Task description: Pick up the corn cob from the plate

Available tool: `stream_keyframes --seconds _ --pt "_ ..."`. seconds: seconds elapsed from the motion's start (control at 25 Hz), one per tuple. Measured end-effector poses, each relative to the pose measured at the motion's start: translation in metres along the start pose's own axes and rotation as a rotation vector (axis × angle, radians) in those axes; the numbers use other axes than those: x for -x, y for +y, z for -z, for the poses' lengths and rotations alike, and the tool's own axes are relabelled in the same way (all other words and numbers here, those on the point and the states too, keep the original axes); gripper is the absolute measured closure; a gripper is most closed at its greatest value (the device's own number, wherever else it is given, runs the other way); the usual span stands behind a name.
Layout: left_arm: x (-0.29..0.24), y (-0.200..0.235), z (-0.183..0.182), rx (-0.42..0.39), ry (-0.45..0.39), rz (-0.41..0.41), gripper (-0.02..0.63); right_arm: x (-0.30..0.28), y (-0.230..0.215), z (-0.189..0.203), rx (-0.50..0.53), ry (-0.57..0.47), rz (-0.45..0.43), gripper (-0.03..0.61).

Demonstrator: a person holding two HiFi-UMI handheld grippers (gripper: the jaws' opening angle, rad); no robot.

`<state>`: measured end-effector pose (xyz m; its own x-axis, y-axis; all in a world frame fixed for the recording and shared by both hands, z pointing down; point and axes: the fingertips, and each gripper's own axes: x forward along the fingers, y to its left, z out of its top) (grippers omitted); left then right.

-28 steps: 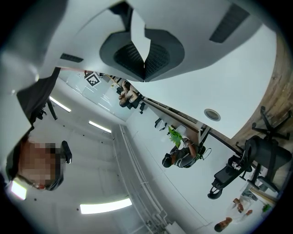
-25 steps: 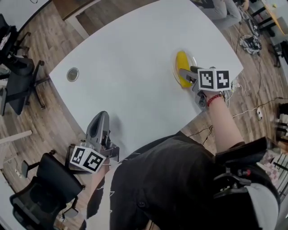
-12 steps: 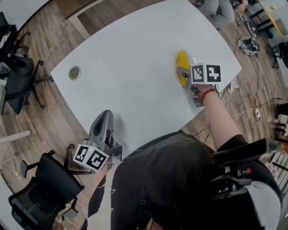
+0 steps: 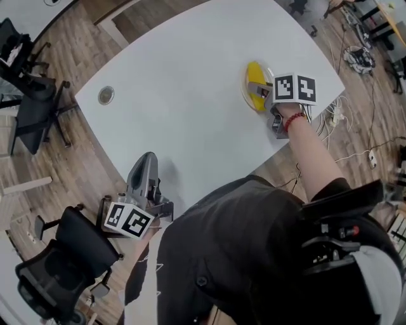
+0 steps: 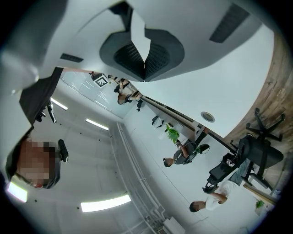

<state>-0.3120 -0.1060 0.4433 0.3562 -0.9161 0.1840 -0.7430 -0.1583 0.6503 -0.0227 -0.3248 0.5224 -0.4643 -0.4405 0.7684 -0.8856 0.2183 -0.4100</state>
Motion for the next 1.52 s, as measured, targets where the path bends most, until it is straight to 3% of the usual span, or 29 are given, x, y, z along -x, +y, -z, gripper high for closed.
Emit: stream_keyframes --seconds 0.24,0.64,0.92,1.28,1.52 --pt "0.007 -0.033 0.008 -0.036 -0.043 -0.062 0.601 0.008 -0.003 -0.007 -0.057 -0.030 -0.127 0.327" --pt "0.023 -0.096 0.056 -0.016 -0.115 -0.172 0.601 0.030 -0.017 -0.013 -0.122 -0.029 -0.305 0.327" --pt "0.044 -0.111 0.064 -0.036 -0.139 -0.208 0.601 0.048 -0.002 -0.016 -0.206 -0.084 -0.449 0.328" --pt "0.065 -0.142 0.087 -0.056 -0.181 -0.214 0.601 0.105 0.004 0.001 -0.241 -0.150 -0.608 0.328" --pt "0.051 -0.186 0.108 -0.086 -0.189 -0.168 0.601 0.155 -0.016 0.022 -0.240 -0.160 -0.661 0.327"
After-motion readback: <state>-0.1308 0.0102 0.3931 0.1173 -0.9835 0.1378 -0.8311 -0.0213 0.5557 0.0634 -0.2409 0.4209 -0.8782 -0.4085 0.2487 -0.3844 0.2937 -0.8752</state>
